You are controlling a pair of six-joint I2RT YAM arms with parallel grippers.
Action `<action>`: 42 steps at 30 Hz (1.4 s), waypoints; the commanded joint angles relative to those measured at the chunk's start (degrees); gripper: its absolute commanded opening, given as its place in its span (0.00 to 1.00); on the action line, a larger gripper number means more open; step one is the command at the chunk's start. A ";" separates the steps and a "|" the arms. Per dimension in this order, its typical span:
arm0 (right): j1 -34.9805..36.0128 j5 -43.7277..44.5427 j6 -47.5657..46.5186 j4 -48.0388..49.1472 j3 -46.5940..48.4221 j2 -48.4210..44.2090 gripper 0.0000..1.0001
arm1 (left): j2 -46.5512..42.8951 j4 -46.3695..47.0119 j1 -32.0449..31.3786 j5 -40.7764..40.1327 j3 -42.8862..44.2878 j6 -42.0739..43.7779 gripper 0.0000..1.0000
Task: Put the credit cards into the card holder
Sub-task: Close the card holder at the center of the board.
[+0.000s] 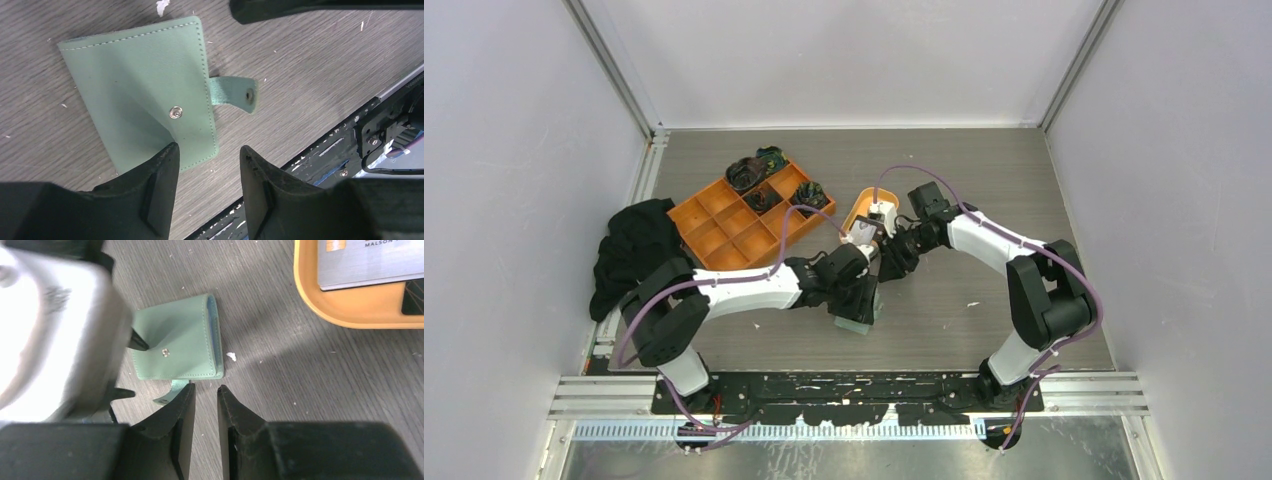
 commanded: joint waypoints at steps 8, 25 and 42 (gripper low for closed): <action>2.36 -5.27 18.18 3.61 3.60 5.44 0.19 | 0.14 14.85 3.49 7.06 -7.53 -3.64 0.40; 9.22 16.26 10.34 -5.96 9.40 10.11 0.14 | -22.25 21.81 4.15 -1.90 -20.81 -1.63 0.48; 10.43 13.89 5.95 -5.01 7.86 8.44 0.14 | -15.32 39.30 13.57 7.56 -30.77 -10.18 0.63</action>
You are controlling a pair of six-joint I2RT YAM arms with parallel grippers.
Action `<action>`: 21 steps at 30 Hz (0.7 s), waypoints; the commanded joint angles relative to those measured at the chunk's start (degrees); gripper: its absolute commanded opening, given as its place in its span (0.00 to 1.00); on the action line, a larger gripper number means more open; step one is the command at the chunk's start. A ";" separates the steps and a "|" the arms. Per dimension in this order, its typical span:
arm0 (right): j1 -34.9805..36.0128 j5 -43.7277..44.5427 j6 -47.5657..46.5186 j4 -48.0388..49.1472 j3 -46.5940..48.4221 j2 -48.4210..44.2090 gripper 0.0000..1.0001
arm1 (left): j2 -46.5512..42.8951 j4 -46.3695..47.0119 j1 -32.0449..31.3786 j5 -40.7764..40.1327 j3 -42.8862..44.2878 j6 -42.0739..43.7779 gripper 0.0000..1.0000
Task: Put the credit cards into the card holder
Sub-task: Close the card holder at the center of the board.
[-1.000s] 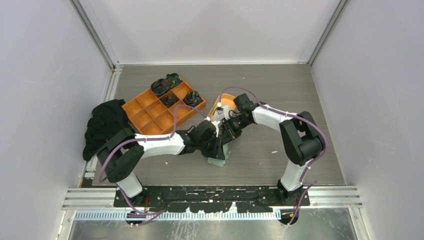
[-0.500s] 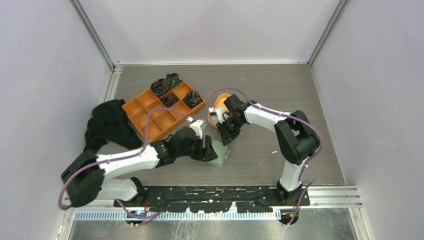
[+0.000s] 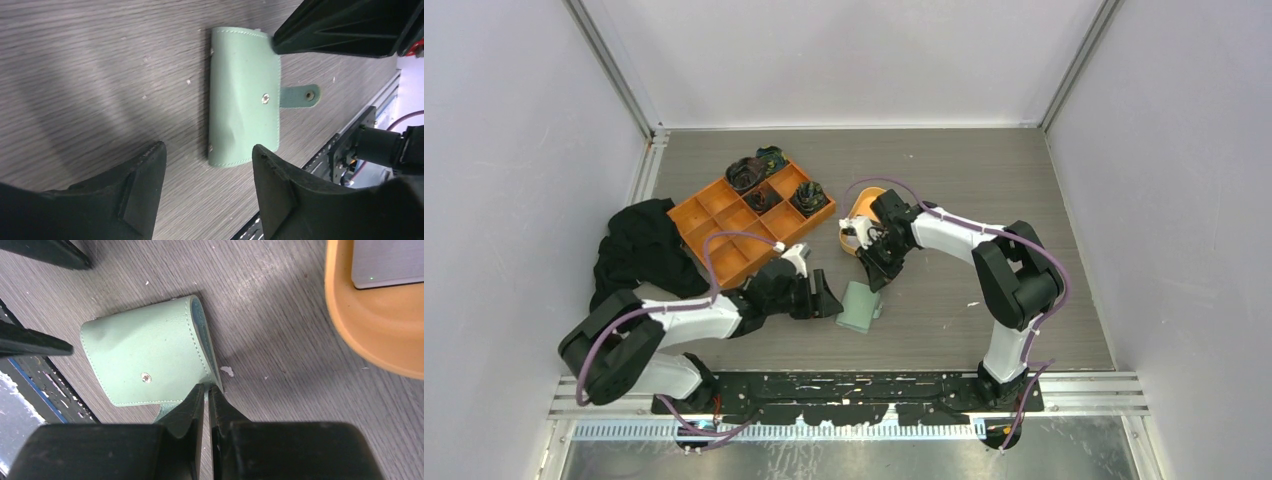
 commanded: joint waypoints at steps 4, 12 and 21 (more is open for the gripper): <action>0.81 -0.65 -2.45 0.71 0.12 -2.00 0.14 | 7.59 0.91 0.16 1.69 6.09 -2.07 0.59; 1.06 -0.81 -3.65 1.15 -0.28 -3.07 0.16 | 9.09 -2.81 -1.04 -1.84 6.35 -2.91 0.52; 1.15 -1.28 -4.84 2.14 -1.15 -4.80 0.18 | 12.53 -9.48 -4.15 -7.82 9.38 -4.84 0.48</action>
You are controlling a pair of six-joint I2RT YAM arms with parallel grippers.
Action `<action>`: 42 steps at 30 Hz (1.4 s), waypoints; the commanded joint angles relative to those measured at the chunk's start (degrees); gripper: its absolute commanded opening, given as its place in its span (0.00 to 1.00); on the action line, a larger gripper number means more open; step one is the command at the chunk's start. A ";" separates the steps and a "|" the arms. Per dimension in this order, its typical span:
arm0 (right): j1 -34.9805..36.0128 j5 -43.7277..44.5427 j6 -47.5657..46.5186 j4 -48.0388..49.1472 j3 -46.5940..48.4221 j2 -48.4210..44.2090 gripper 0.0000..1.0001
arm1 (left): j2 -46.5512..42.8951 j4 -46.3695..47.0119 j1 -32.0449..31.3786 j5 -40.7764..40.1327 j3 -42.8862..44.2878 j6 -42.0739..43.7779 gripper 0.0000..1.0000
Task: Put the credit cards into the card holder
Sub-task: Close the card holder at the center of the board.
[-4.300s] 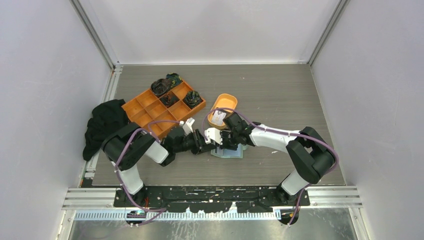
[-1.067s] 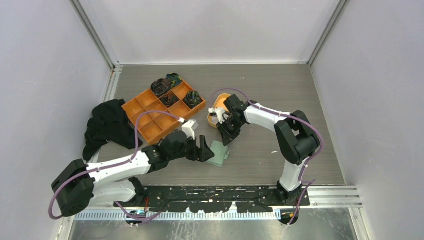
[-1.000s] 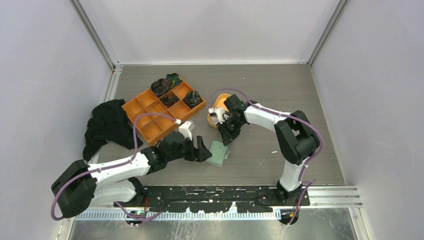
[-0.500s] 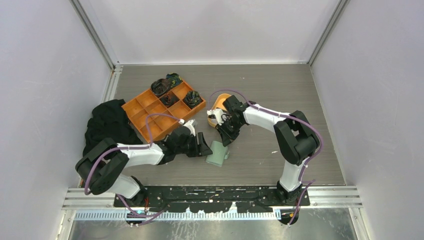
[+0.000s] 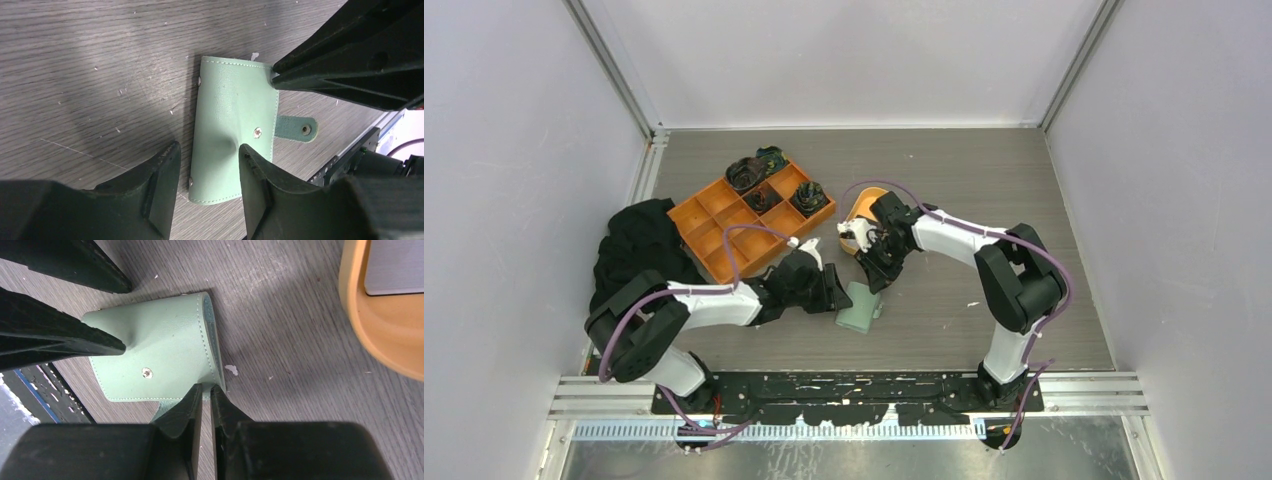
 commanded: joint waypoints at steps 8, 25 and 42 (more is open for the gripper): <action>0.47 -1.40 -3.25 2.60 -0.96 -6.73 0.23 | 3.81 -2.69 -2.68 -8.20 -2.07 -5.54 0.36; 0.54 -4.01 -6.40 4.63 -3.67 -15.88 0.32 | 2.68 -2.68 -5.89 -12.61 -2.40 -7.67 0.28; -0.64 -8.46 -9.82 3.29 -4.59 -21.95 0.34 | 2.10 -3.57 -6.26 -13.18 -2.18 -7.33 0.27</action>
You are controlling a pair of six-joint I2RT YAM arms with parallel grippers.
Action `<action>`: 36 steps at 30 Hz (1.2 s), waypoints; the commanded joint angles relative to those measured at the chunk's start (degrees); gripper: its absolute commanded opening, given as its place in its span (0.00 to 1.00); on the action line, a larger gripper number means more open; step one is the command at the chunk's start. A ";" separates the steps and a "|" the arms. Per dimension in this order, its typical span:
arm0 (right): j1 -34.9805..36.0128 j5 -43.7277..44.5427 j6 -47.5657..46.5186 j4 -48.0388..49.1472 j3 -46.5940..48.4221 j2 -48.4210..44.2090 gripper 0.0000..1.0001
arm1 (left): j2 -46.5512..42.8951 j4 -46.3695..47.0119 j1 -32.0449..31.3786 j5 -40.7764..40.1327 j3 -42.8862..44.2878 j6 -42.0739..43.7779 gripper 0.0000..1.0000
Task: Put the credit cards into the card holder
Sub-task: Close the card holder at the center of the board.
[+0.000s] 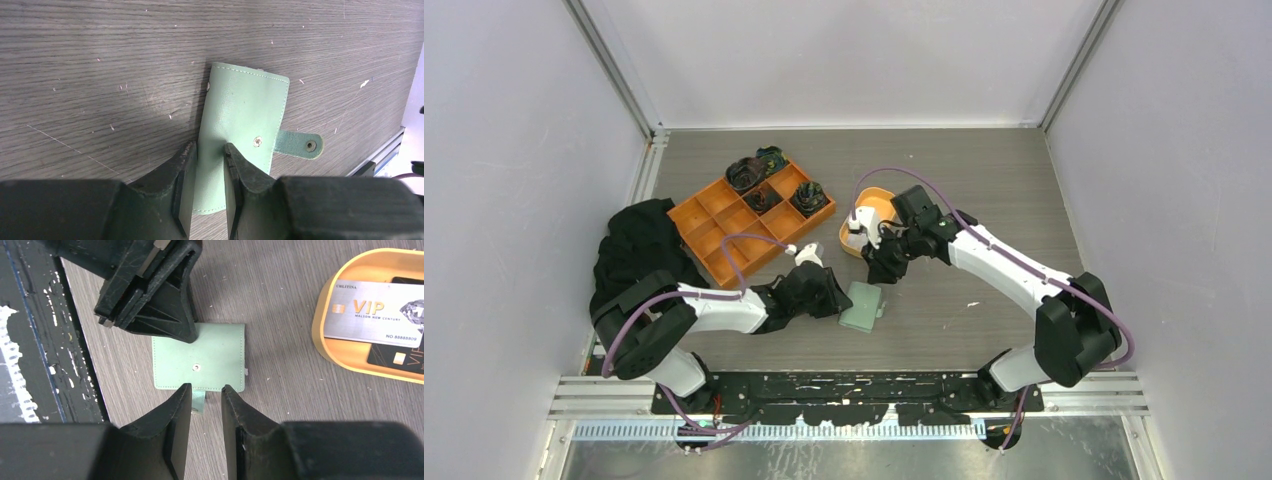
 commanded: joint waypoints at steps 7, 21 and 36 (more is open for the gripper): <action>-2.51 -8.56 -7.37 -6.39 2.49 -2.49 0.35 | -0.22 -6.80 -0.51 -1.66 -1.79 1.06 0.27; -8.32 -8.43 -1.02 -10.85 6.74 0.76 0.35 | -0.45 -6.45 -0.51 -1.79 -2.18 1.02 0.26; -8.33 -4.13 -0.50 -12.93 6.81 10.26 0.34 | -1.57 -4.71 -0.60 -2.48 -4.24 -1.00 0.25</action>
